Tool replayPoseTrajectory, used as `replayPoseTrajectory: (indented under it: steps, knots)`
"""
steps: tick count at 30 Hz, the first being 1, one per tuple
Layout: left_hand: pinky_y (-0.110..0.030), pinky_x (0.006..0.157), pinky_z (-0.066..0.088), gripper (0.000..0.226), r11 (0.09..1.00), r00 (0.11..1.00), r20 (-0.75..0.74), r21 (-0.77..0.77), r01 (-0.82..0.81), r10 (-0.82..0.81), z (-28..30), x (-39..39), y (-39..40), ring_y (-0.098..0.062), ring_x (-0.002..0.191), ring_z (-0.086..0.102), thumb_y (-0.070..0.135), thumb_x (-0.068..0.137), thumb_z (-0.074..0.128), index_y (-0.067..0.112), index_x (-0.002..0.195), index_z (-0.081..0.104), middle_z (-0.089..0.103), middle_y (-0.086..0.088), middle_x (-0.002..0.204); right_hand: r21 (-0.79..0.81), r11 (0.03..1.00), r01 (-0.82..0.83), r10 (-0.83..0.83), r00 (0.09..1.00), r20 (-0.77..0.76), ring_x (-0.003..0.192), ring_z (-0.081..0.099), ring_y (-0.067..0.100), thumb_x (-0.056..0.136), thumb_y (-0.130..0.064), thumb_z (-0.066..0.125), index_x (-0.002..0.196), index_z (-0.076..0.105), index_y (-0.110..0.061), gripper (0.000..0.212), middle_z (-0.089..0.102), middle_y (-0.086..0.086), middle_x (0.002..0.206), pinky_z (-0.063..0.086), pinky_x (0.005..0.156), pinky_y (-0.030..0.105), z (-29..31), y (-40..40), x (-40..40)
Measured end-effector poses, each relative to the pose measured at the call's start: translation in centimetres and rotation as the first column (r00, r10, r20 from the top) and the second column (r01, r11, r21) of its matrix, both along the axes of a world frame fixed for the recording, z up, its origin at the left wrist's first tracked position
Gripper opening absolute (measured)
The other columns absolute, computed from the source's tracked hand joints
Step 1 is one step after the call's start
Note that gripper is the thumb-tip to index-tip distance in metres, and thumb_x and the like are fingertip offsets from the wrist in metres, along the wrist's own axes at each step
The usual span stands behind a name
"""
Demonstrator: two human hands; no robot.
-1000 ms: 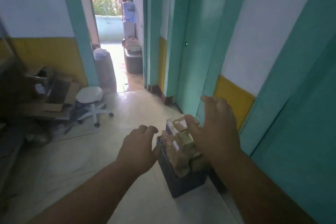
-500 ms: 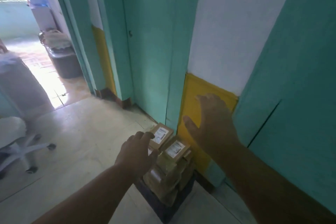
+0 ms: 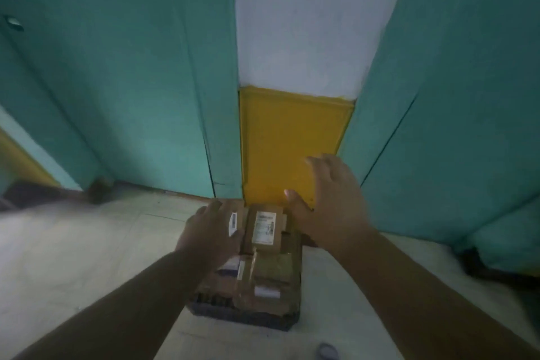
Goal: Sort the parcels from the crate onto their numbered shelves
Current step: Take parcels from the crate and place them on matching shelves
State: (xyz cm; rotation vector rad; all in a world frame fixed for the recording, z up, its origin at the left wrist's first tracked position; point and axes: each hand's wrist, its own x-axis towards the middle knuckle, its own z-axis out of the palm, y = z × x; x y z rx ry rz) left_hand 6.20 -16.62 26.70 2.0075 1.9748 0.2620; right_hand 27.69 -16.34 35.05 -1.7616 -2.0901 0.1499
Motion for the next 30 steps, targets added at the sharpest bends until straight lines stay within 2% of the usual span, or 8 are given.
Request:
replayPoseTrajectory:
  steps: [3, 7, 14, 19, 21, 25, 27, 30]
  knots:
    - [-0.041, 0.097, 0.05, 0.049, 0.994, 0.996, 0.02, -0.071, 0.087, -0.086, -1.6, -0.9, 1.1, -0.023, 0.118, 0.056, 0.043, 0.09, 0.061, 0.024, 0.134, 0.049, 0.057, -0.001, 0.134, -0.051, 0.994, 0.095, -0.093, 0.995, 0.039, 0.132, 0.043, 0.03, 0.094, -0.054, 0.05, 0.144, 0.038, -0.02, 0.062, 0.043, 0.01, 0.147, 0.043, 0.105, 0.049, -1.3, -0.8, -1.1]
    - [-0.04, 0.086, 0.053, 0.043, 0.97, 0.981, 0.135, -0.183, 0.161, -0.138, -5.5, -1.0, 1.8, -0.025, 0.107, 0.061, 0.036, 0.087, 0.067, 0.021, 0.126, 0.055, 0.063, -0.004, 0.123, -0.179, 0.969, 0.172, -0.16, 0.984, 0.077, 0.129, 0.046, 0.03, 0.093, -0.048, 0.053, 0.143, 0.041, -0.016, 0.06, 0.046, 0.012, 0.142, 0.044, 0.104, 0.046, -4.9, -1.3, -1.3]
    - [-0.045, 0.087, 0.054, 0.048, 0.927, 0.965, 0.261, -0.353, 0.123, -0.029, -15.9, -0.9, 0.8, -0.02, 0.107, 0.06, 0.04, 0.084, 0.068, 0.026, 0.126, 0.05, 0.06, 0.004, 0.12, -0.423, 0.884, 0.198, -0.173, 0.98, 0.096, 0.127, 0.049, 0.027, 0.093, -0.045, 0.061, 0.143, 0.044, -0.017, 0.06, 0.05, 0.009, 0.14, 0.043, 0.101, 0.038, -16.7, -2.1, -1.5]
    - [-0.044, 0.087, 0.057, 0.065, 0.894, 0.947, 0.32, -0.434, 0.113, 0.036, -21.5, 0.0, 1.6, -0.023, 0.107, 0.06, 0.033, 0.083, 0.071, 0.025, 0.138, 0.037, 0.055, -0.002, 0.126, -0.525, 0.825, 0.209, -0.182, 0.978, 0.104, 0.124, 0.051, 0.026, 0.094, -0.039, 0.062, 0.143, 0.045, -0.017, 0.056, 0.053, 0.008, 0.138, 0.044, 0.099, 0.036, -24.2, -0.7, -1.4]
    - [-0.043, 0.087, 0.057, 0.071, 0.877, 0.928, 0.369, -0.462, 0.13, 0.057, -23.2, 0.6, 1.8, -0.023, 0.108, 0.06, 0.027, 0.085, 0.07, 0.025, 0.144, 0.031, 0.053, -0.004, 0.131, -0.594, 0.775, 0.214, -0.185, 0.977, 0.11, 0.115, 0.056, 0.026, 0.096, -0.036, 0.06, 0.142, 0.045, -0.018, 0.051, 0.056, 0.009, 0.131, 0.048, 0.09, 0.035, -27.2, -0.2, -1.0]
    - [-0.036, 0.082, 0.057, 0.063, 0.87, 0.913, 0.407, -0.465, 0.164, 0.045, -25.2, 2.1, 1.4, -0.015, 0.1, 0.061, 0.022, 0.088, 0.067, 0.022, 0.142, 0.036, 0.058, 0.003, 0.124, -0.728, 0.676, 0.118, -0.18, 0.984, -0.008, 0.089, 0.058, 0.016, 0.101, -0.026, 0.053, 0.135, 0.049, -0.017, 0.036, 0.063, 0.006, 0.114, 0.04, 0.065, 0.02, -31.6, 0.3, -0.6]
    - [-0.038, 0.082, 0.058, 0.061, 0.871, 0.898, 0.429, -0.474, 0.13, 0.1, -25.4, 2.5, 1.1, -0.014, 0.099, 0.06, 0.023, 0.082, 0.073, 0.027, 0.135, 0.042, 0.059, 0.003, 0.12, -0.738, 0.669, 0.088, -0.227, 0.97, -0.09, 0.089, 0.058, 0.014, 0.102, -0.024, 0.05, 0.138, 0.049, -0.018, 0.036, 0.064, 0.006, 0.119, 0.042, 0.066, 0.021, -32.0, 0.2, -0.7]
    - [-0.04, 0.081, 0.06, 0.062, 0.859, 0.812, 0.535, -0.505, 0.086, 0.234, -24.3, 2.7, 0.5, -0.017, 0.101, 0.061, 0.018, 0.075, 0.077, 0.037, 0.125, 0.047, 0.057, 0.002, 0.12, -0.729, 0.679, 0.09, -0.323, 0.928, -0.186, 0.102, 0.053, 0.01, 0.101, -0.024, 0.051, 0.144, 0.045, -0.021, 0.044, 0.058, 0.002, 0.134, 0.044, 0.082, 0.025, -29.8, -0.2, -0.7]
